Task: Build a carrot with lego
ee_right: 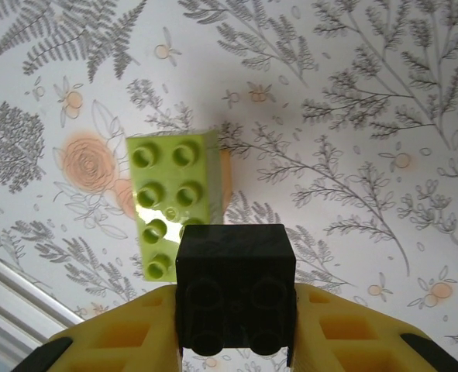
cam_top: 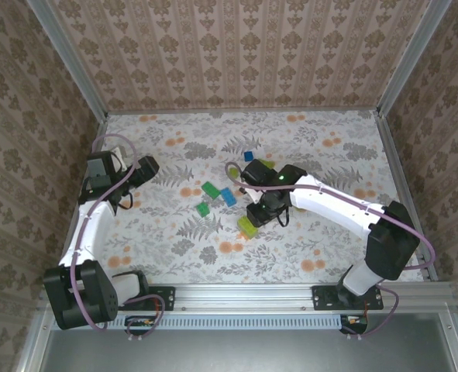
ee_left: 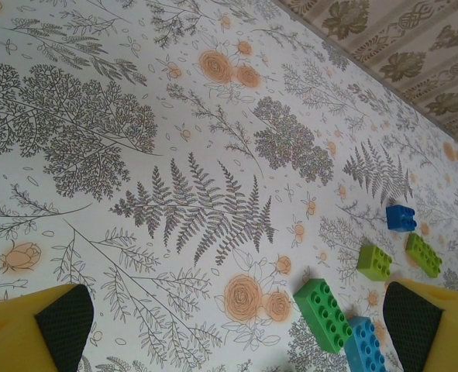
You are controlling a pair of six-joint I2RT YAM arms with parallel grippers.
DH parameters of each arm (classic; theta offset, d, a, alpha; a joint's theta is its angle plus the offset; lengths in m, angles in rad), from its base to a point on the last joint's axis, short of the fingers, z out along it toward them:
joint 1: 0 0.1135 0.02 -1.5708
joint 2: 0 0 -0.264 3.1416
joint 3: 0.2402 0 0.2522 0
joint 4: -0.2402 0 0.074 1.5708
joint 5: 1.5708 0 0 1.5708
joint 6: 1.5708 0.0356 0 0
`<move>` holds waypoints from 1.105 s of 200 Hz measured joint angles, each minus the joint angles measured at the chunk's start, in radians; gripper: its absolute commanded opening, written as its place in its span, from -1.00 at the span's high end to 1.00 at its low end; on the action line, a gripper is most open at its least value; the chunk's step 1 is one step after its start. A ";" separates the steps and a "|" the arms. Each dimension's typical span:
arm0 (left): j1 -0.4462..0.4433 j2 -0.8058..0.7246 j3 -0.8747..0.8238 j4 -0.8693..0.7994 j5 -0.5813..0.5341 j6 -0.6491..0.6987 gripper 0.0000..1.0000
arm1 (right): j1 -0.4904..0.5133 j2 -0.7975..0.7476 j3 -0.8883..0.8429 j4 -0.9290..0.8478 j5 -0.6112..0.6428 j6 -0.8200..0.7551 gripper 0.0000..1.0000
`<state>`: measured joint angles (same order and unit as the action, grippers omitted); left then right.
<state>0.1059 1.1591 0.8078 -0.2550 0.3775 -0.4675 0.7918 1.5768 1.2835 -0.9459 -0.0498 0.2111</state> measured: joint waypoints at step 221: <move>0.000 0.000 0.000 0.000 0.000 0.000 -1.00 | 0.074 0.108 0.047 0.022 0.019 0.027 0.35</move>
<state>0.1059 1.1595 0.8078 -0.2550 0.3775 -0.4671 0.8658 1.6844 1.3300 -0.9241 -0.0307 0.2386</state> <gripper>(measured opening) 0.994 0.328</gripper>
